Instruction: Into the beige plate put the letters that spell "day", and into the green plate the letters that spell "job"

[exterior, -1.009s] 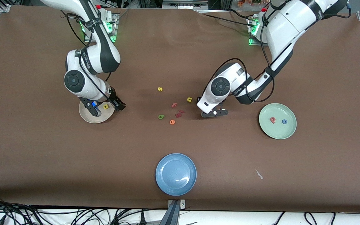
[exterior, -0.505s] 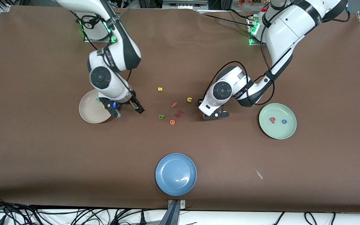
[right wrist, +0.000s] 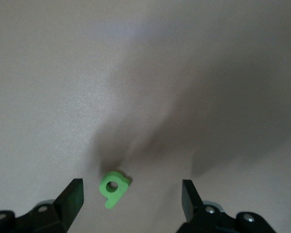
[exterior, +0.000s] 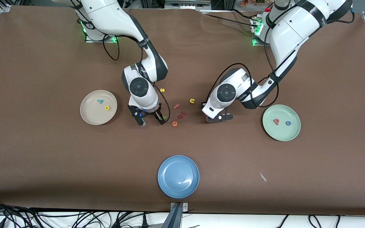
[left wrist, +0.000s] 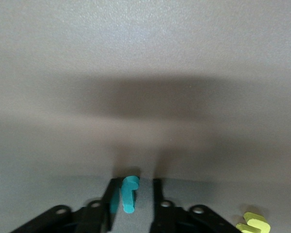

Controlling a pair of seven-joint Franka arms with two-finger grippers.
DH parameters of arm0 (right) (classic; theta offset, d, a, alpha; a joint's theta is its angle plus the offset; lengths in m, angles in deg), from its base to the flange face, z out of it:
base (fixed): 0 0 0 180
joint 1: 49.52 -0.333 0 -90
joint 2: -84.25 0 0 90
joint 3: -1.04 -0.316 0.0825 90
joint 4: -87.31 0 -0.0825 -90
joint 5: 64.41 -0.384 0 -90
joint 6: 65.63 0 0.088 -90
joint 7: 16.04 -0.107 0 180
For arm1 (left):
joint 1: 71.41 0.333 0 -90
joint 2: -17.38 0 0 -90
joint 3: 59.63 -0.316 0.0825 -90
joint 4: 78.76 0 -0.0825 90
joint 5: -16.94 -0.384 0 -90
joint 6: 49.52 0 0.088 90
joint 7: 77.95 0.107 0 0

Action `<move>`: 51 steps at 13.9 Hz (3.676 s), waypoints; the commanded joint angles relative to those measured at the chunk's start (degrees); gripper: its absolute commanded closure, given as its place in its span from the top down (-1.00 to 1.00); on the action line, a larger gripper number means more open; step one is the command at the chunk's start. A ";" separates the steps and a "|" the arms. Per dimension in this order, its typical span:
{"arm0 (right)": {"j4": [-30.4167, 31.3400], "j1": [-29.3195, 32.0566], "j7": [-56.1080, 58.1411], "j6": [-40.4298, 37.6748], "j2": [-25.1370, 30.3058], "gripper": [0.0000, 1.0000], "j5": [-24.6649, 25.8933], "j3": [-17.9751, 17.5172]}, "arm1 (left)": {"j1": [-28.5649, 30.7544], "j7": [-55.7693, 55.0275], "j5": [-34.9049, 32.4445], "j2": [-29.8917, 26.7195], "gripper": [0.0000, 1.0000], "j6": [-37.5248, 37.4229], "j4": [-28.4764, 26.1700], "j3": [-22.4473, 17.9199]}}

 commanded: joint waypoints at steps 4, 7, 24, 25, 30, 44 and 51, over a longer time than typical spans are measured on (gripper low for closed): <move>-2.44 -0.16 -2.40 3.13 -2.65 0.60 -0.58 -0.89 | 1.78 0.47 1.35 -2.75 -1.00 -3.45 1.11 0.35; -2.53 -0.43 -2.31 3.22 -3.18 0.33 -0.49 -1.15 | 8.79 2.22 2.84 -7.77 -1.00 -12.23 1.55 3.50; 6.48 0.01 39.72 -24.65 13.85 -0.60 0.21 18.34 | 31.76 31.84 -10.08 -4.87 1.00 -20.26 2.33 2.36; 9.83 0.01 45.36 -23.42 14.65 -0.60 -0.14 20.71 | 31.50 31.76 -9.47 -6.01 1.00 -20.69 4.26 3.07; 23.80 0.10 57.00 -5.18 14.84 -0.56 -0.40 23.64 | 30.80 31.67 -9.63 -6.99 1.00 -39.03 21.91 12.20; 7.26 1.15 59.20 -28.99 19.14 1.00 -0.40 26.18 | 27.81 38.53 -9.73 -7.69 1.00 -45.22 37.24 16.78; -12.63 1.07 78.97 -48.70 19.32 1.00 0.30 33.29 | 27.81 38.88 -10.16 -8.13 1.00 -45.04 37.15 16.78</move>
